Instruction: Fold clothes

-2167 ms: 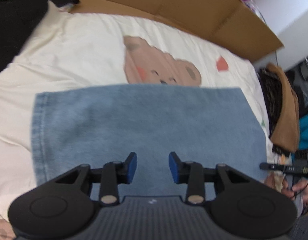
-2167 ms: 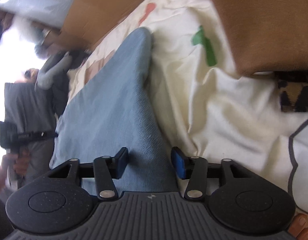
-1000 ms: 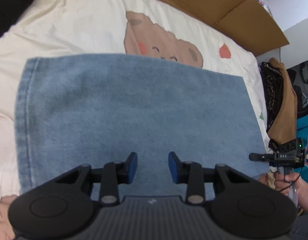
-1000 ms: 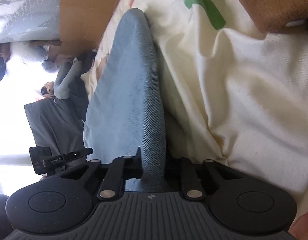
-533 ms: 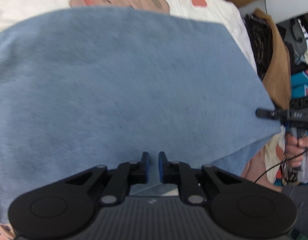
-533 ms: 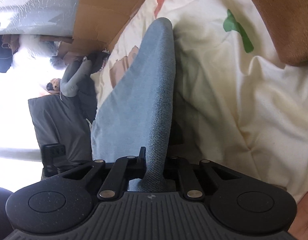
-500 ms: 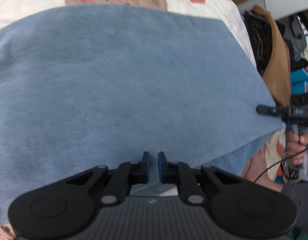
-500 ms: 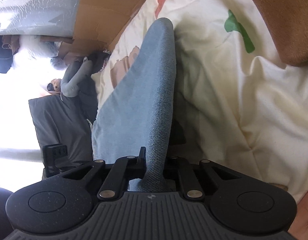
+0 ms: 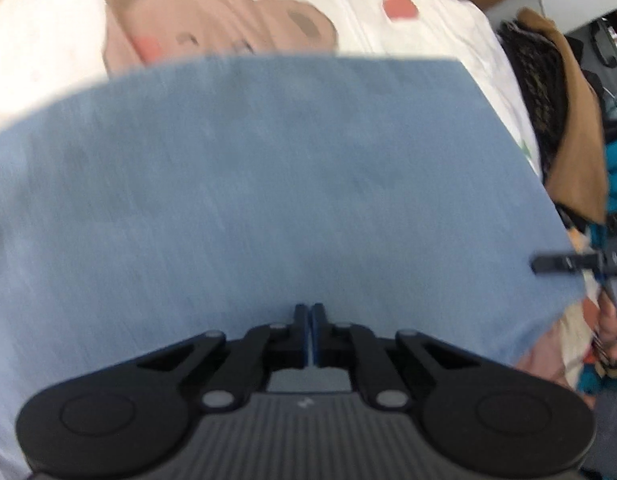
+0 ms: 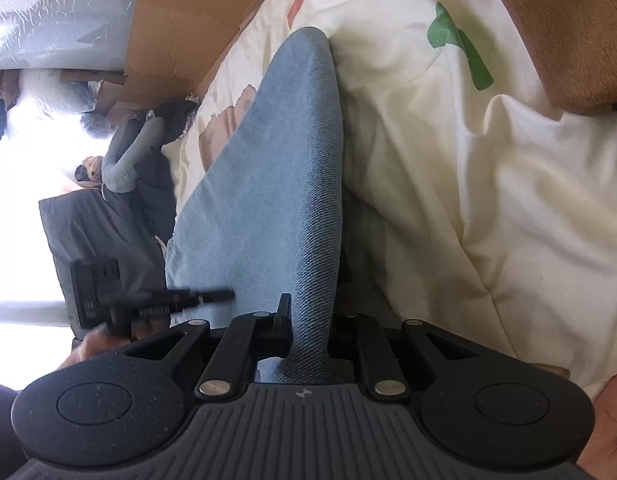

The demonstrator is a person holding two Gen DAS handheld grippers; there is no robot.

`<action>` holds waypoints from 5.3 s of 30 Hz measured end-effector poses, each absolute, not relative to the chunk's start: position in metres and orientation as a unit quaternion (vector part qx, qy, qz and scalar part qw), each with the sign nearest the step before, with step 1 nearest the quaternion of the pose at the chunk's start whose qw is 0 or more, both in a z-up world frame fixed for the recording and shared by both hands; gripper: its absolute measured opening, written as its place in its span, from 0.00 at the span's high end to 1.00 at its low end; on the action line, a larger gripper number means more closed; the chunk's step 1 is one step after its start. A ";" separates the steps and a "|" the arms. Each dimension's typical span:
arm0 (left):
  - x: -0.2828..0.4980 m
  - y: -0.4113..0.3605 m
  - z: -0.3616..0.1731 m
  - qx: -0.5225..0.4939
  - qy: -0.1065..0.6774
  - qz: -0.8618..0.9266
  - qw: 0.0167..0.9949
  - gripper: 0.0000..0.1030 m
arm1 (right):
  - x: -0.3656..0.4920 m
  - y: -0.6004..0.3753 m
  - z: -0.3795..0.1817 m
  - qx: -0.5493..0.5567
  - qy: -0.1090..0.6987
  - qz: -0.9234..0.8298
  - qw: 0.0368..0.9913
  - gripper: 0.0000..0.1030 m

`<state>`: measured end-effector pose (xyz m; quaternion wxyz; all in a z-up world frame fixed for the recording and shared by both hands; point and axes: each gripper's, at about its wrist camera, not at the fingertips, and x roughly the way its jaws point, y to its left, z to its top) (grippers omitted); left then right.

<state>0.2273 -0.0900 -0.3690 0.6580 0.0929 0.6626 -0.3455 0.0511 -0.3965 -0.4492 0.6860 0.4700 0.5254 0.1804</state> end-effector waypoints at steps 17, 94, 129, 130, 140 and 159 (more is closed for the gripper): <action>0.300 -0.121 -0.343 0.100 0.591 -0.319 0.734 0.98 | 0.055 -0.397 -0.447 0.464 0.513 0.146 0.707 0.75; 0.180 0.063 -0.321 -0.069 0.584 -0.304 0.750 0.65 | 0.177 -0.231 -0.227 0.135 0.646 0.151 0.736 0.95; 0.204 0.228 -0.314 -0.197 0.535 -0.137 0.810 0.59 | 0.211 0.003 -0.221 0.039 0.660 0.208 0.721 0.94; 0.204 0.228 -0.316 -0.200 0.537 -0.137 0.808 0.61 | 0.211 0.008 -0.226 0.044 0.660 0.210 0.720 0.94; 0.199 0.227 -0.317 -0.204 0.537 -0.147 0.805 0.64 | 0.213 0.050 -0.272 0.051 0.656 0.209 0.723 0.94; 0.210 0.218 -0.304 -0.200 0.539 -0.178 0.799 0.64 | 0.182 0.046 -0.311 0.193 0.629 0.209 0.723 0.64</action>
